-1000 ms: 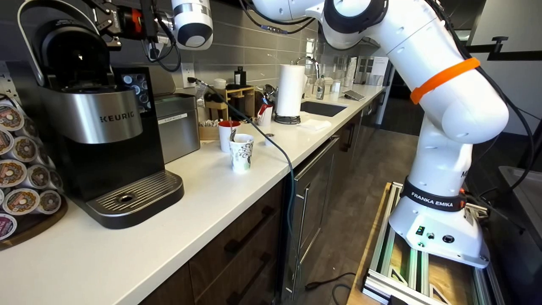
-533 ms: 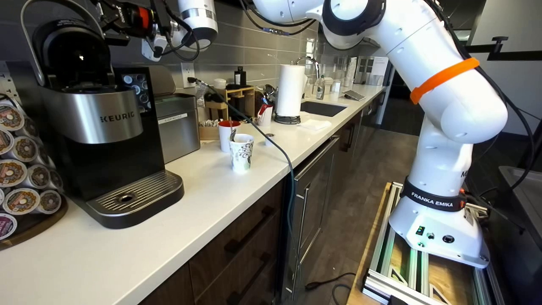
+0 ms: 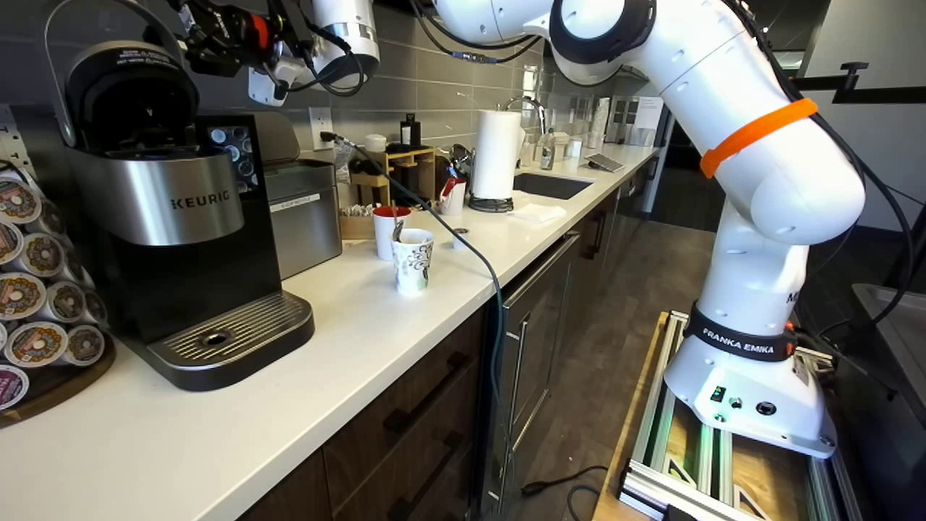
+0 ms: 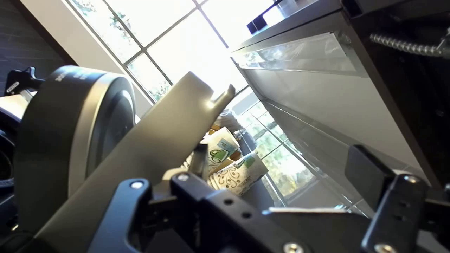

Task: Close the lid of the coffee maker

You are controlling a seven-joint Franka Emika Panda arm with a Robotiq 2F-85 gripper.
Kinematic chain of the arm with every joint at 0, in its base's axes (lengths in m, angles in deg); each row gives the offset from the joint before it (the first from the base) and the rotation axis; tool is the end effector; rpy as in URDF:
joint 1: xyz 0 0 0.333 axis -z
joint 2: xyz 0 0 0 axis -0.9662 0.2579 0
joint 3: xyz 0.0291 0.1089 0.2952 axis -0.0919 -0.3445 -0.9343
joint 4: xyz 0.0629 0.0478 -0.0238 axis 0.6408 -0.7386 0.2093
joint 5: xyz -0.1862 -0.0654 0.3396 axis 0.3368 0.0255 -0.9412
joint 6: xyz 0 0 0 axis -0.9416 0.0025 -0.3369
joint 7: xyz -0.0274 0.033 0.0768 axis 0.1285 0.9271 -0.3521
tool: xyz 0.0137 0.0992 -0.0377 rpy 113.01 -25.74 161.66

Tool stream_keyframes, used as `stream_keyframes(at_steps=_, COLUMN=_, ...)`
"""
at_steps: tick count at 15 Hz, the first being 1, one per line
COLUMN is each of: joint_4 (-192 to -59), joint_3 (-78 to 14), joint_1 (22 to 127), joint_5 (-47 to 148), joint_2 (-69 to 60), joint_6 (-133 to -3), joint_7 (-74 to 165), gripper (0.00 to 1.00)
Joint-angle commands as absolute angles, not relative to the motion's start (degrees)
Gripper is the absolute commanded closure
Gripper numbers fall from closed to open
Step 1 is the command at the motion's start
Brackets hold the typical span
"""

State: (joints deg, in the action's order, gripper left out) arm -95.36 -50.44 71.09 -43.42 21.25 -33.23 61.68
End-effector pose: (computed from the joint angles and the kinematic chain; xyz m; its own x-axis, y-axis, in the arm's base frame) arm 0.7234 0.2577 0.4953 0.8018 0.1531 -0.5776 -0.5912 0.0629 -0.8040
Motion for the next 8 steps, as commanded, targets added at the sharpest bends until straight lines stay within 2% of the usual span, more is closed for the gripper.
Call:
stream_keyframes(at_steps=1, joint_4=-101.5, joint_3=-48.9, joint_1=71.1, joint_5=-43.3, joint_2=17.5, joint_6=-30.9, joint_7=62.3, gripper=0.00)
stream_keyframes(at_steps=8, joint_4=-113.3, joint_3=-46.2, joint_1=71.5, joint_5=-42.9, joint_2=10.6, joint_6=-31.7, joint_7=60.7, gripper=0.00)
